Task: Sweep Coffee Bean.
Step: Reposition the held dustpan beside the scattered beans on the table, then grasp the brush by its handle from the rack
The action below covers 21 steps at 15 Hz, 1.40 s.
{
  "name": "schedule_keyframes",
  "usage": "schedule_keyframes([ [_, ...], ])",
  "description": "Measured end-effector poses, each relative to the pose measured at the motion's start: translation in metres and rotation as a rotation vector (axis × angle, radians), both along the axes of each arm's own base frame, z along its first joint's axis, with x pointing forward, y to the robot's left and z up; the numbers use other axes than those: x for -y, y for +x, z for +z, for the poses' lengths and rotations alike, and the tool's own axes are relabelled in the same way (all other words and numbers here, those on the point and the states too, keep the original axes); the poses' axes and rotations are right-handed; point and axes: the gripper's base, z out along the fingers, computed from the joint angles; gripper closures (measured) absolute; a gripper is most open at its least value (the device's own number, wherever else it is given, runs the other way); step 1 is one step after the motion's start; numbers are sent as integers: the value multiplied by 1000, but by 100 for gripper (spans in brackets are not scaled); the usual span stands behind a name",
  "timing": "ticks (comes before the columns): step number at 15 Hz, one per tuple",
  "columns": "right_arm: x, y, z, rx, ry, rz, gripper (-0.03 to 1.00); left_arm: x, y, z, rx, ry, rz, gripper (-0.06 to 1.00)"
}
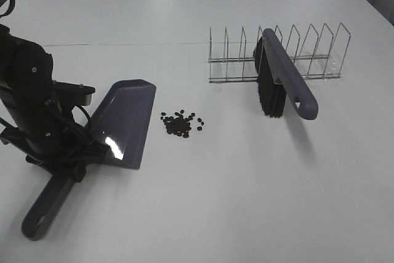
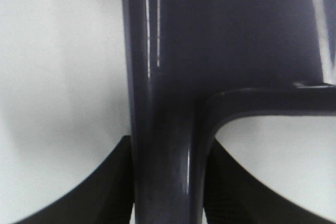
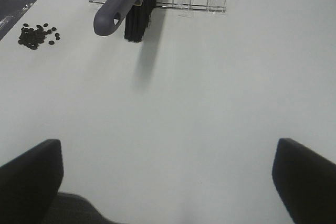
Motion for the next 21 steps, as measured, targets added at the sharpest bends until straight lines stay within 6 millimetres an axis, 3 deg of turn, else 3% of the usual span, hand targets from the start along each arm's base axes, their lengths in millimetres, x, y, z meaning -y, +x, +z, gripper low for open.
schedule_keyframes([
  [3,0,0,0,0,0,0,-1,0,0,0,0,0,-1,61],
  [6,-5,22,23,-124,90,-22,-1,0,0,0,4,-2,-2,61],
  [8,-8,50,42,-197,114,-19,-1,0,0,0,5,-2,-3,61],
  [11,-12,108,58,-174,116,-9,-1,0,0,0,6,-2,-3,61],
  [14,-16,173,68,-277,135,-12,-1,0,0,0,6,-2,-3,61],
  [15,-19,211,68,-353,132,-13,-1,0,0,0,6,-2,-3,61],
  [17,-21,262,60,-428,118,-10,-1,0,0,0,6,-2,-3,61],
  [19,-26,306,54,-494,141,-4,-1,0,0,0,6,-2,-3,61],
  [21,-33,349,36,-597,194,9,-1,0,0,0,6,-2,-3,61],
])
